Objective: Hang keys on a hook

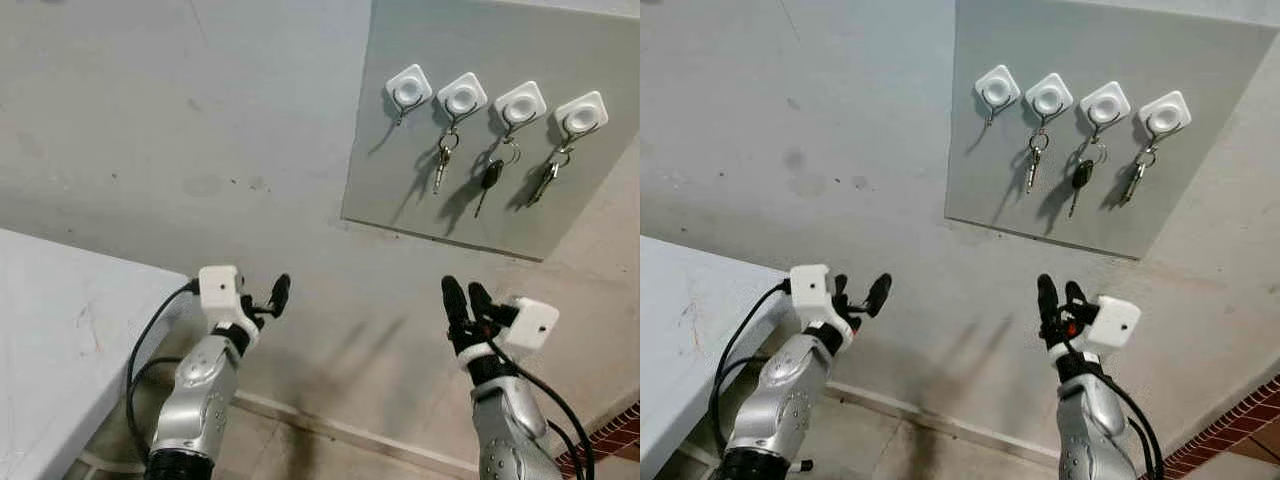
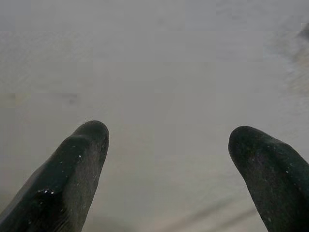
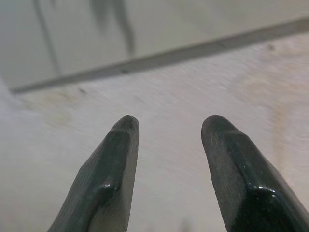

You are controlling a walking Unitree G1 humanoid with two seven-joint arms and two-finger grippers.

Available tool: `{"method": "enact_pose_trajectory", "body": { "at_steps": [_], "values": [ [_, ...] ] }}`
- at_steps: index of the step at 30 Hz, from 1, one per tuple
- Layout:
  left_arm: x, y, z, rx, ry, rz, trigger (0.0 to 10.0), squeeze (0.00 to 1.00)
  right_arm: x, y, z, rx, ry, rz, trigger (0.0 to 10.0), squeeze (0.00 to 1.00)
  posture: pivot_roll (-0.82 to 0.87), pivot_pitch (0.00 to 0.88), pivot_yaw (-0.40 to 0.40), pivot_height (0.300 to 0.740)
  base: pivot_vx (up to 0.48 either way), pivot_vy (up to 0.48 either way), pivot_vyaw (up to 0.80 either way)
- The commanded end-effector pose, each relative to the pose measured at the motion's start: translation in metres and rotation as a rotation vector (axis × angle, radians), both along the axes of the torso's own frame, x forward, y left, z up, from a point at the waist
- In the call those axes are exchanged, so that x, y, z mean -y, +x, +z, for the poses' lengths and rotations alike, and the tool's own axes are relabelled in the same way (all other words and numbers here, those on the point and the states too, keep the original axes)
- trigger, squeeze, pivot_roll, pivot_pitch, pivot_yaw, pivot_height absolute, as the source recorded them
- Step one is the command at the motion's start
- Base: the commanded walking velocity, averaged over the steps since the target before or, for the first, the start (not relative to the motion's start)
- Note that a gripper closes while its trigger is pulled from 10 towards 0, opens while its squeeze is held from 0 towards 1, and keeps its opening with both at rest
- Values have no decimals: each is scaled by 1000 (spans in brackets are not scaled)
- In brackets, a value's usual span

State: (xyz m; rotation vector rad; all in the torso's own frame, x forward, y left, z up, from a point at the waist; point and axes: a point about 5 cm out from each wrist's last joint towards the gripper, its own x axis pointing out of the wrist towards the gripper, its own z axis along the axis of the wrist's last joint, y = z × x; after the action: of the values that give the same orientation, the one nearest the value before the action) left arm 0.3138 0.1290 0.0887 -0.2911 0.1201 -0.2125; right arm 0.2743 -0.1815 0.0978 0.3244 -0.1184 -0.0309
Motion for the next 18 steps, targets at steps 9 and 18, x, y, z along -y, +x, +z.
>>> {"method": "enact_pose_trajectory", "body": {
  "at_steps": [9,18],
  "values": [
    [1,5,-3,6,-10,-32,10000,0,16,-14,-14,-56,-92,-93,10000,0,-60,0,52,740,0,0,0],
    [3,9,-1,55,24,-72,10000,0,15,-21,-15,-55,-205,-120,10000,0,-85,0,61,740,0,0,0]
  ]
}}
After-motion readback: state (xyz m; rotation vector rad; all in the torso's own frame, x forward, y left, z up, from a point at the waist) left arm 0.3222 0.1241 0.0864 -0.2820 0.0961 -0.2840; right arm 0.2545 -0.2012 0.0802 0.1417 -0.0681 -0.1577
